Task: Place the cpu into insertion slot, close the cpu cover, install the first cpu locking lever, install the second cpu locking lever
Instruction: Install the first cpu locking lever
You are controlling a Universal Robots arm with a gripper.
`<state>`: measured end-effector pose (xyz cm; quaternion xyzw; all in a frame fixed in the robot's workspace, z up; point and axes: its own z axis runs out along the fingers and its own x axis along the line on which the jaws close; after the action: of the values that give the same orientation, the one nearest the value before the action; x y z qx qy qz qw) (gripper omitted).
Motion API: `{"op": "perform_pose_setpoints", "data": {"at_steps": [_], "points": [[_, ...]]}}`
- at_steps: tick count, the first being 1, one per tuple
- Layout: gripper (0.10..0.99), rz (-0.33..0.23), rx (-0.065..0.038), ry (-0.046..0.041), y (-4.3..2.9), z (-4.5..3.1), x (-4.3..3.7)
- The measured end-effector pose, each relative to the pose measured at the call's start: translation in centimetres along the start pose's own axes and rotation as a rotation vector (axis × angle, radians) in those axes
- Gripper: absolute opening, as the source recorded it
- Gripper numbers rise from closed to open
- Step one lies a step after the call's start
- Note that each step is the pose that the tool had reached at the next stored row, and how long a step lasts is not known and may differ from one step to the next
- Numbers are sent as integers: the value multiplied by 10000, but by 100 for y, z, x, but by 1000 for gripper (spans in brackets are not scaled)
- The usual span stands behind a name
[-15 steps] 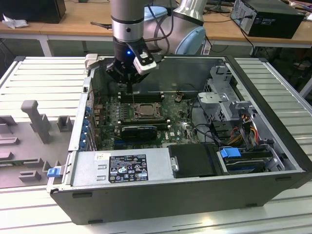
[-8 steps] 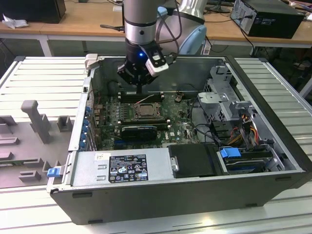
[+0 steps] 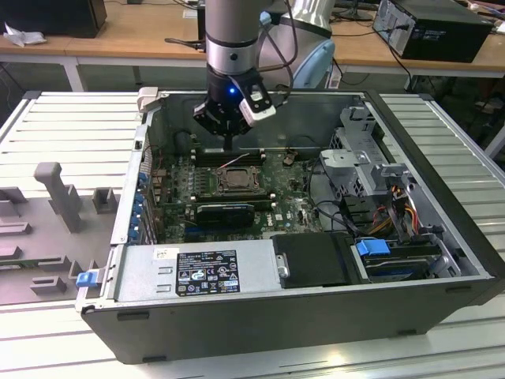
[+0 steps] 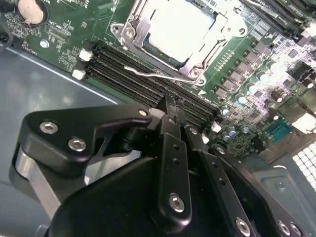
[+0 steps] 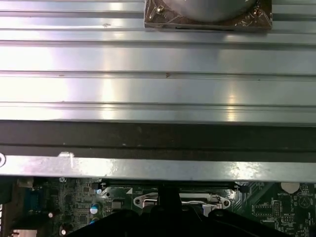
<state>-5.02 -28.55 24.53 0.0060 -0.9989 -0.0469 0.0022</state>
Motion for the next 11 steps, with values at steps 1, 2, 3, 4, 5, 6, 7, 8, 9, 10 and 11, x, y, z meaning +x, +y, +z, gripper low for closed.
{"op": "perform_pose_setpoints", "data": {"at_steps": [1, 2, 3, 4, 5, 6, 7, 8, 9, 10, 11], "points": [[106, 1, 0, 2, -1, 12, -17], [106, 2, 1, 3, -4, 26, -29], [106, 0, 1, 2, -9, 41, -48], [106, -2, 0, 5, -10, 49, -68], [106, -3, 0, 5, -12, 67, -95], [106, -38, 1, 9, -14, 79, -119], [106, -171, 1, 21, -15, 89, -137], [106, -251, 1, 28, -17, 101, -137], [106, -280, 6, 29, -19, 122, -138], [106, -286, 13, 27, -20, 140, -139], [106, -291, 13, 26, -22, 157, -154]]}}
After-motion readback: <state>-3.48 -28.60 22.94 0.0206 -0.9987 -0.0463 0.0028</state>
